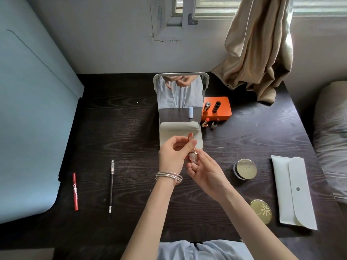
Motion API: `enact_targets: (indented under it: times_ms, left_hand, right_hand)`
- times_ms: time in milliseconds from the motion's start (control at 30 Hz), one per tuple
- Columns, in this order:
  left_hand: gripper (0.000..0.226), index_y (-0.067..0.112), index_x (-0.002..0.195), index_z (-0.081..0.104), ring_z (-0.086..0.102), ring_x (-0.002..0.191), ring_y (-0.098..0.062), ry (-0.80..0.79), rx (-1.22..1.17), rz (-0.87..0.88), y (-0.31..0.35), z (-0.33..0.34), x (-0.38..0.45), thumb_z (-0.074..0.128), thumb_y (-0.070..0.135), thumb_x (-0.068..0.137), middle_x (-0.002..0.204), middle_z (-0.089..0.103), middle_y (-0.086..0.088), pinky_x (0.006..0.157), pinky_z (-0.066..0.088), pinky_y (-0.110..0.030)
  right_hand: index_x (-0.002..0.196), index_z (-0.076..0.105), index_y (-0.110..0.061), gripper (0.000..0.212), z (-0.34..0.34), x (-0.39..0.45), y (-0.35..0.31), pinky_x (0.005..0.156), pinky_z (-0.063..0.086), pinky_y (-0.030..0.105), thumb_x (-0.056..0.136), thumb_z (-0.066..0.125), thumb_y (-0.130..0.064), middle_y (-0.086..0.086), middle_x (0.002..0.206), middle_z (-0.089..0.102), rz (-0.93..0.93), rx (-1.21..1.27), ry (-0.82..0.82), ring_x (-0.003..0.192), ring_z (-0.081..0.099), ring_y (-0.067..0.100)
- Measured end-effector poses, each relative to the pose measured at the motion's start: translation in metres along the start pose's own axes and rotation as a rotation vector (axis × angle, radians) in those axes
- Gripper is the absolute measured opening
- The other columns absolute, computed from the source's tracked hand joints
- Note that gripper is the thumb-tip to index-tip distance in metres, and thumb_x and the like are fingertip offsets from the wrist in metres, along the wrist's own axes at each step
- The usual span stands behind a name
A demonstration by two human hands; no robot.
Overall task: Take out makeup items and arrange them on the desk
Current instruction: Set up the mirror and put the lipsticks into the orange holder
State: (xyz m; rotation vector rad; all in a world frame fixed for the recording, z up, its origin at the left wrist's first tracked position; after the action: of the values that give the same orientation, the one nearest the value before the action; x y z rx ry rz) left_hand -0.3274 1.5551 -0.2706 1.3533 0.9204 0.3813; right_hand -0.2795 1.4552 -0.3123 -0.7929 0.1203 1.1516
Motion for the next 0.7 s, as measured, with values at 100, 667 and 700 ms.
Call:
enact_targets:
  times_ms: [100, 667, 700]
  left_hand:
    - [0.013, 0.011, 0.086, 0.066, 0.062, 0.061, 0.006, -0.013, -0.007, -0.015, -0.0009, 0.0005, 0.0005, 0.073, 0.018, 0.078, 0.074, 0.066, 0.003, 0.056, 0.049, -0.009]
    - [0.013, 0.010, 0.088, 0.065, 0.061, 0.057, 0.007, -0.012, 0.002, -0.041, 0.0002, 0.0040, 0.0035, 0.071, 0.018, 0.080, 0.075, 0.065, 0.002, 0.053, 0.048, -0.008]
    - [0.012, 0.011, 0.086, 0.065, 0.061, 0.059, 0.007, 0.000, 0.027, -0.017, 0.0000, 0.0048, 0.0033, 0.073, 0.018, 0.079, 0.074, 0.065, 0.003, 0.054, 0.048, -0.008]
  right_hand:
    - [0.097, 0.059, -0.007, 0.029, 0.0010, 0.0002, -0.0014, 0.057, 0.053, 0.019, 0.086, 0.048, -0.031, 0.008, 0.073, 0.065, 0.031, -0.061, 0.031, 0.059, 0.061, 0.011]
    - [0.109, 0.059, -0.013, 0.035, -0.0040, -0.0017, -0.0091, 0.069, 0.051, 0.023, 0.088, 0.055, -0.041, 0.004, 0.091, 0.067, -0.017, -0.192, -0.022, 0.078, 0.063, 0.012]
    - [0.110, 0.059, -0.015, 0.036, -0.0056, -0.0020, -0.0107, 0.073, 0.050, 0.023, 0.085, 0.062, -0.041, 0.002, 0.096, 0.066, -0.075, -0.343, -0.004, 0.086, 0.064, 0.011]
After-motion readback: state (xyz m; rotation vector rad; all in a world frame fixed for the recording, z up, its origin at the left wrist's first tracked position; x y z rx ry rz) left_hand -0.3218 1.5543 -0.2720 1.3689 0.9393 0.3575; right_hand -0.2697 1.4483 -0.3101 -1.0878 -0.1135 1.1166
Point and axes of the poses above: each hand's wrist, its own x-axis towards the middle knuckle, its own z-axis out of the palm, y = z × x, the point moved 2 cm from there along x, towards the middle knuckle
